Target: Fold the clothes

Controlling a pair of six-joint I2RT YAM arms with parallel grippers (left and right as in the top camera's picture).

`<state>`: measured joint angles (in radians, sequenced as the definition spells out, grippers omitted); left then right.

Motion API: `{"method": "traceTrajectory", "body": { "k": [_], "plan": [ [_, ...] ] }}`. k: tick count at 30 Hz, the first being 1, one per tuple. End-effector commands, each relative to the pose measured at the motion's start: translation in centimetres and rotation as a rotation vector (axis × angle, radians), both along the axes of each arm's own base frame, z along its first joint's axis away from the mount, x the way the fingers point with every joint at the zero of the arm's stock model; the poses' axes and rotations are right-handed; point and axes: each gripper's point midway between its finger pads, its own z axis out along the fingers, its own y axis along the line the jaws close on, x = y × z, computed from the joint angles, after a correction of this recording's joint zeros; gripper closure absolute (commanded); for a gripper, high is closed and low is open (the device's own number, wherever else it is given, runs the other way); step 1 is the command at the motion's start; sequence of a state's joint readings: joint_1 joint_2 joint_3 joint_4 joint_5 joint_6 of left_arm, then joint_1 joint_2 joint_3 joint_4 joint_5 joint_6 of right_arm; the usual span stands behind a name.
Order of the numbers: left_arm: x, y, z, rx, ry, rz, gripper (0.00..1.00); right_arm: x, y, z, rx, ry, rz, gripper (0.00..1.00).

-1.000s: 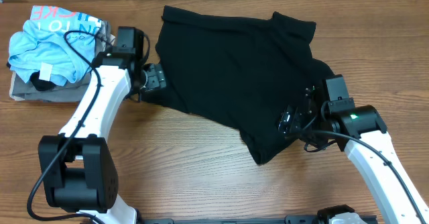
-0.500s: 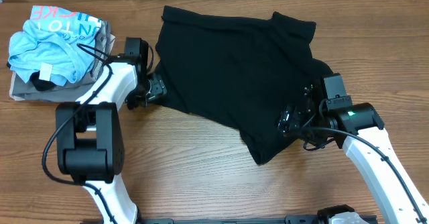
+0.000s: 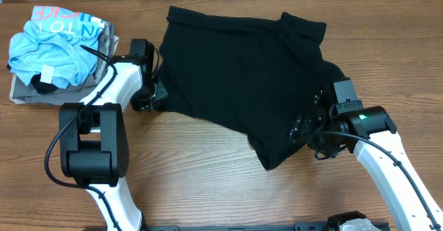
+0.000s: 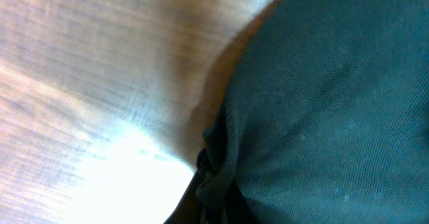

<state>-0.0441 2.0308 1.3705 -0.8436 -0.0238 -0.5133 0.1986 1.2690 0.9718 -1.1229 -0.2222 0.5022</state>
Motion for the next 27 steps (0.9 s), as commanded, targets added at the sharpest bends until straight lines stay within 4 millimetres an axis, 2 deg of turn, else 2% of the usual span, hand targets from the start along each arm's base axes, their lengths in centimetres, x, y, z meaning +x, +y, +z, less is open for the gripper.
{"method": "traceTrajectory", "body": {
  "k": [1,7,12,18,25,27],
  "plan": [
    [-0.3,0.5,0.9,0.019,0.068,-0.061,0.96,-1.0,0.7,-0.5,0.003,0.031,0.03,0.27],
    [0.9,1.2,6.5,0.024,0.083,-0.157,0.96,-3.4,3.3,-2.9,0.007,0.083,0.087,0.28],
    [1.7,1.1,9.4,0.028,0.062,-0.206,0.96,-4.8,5.0,-5.1,0.017,0.099,0.087,0.28],
    [2.0,1.1,9.8,0.029,0.046,-0.206,0.96,-4.0,6.6,-7.7,0.057,0.025,0.112,0.28],
    [2.1,1.1,9.8,0.029,0.044,-0.206,0.96,-4.7,6.3,-11.3,0.01,0.121,0.108,0.28],
    [2.0,1.1,9.8,0.029,0.047,-0.209,0.96,-5.0,6.1,-11.9,-0.004,0.149,0.106,0.34]
  ]
}}
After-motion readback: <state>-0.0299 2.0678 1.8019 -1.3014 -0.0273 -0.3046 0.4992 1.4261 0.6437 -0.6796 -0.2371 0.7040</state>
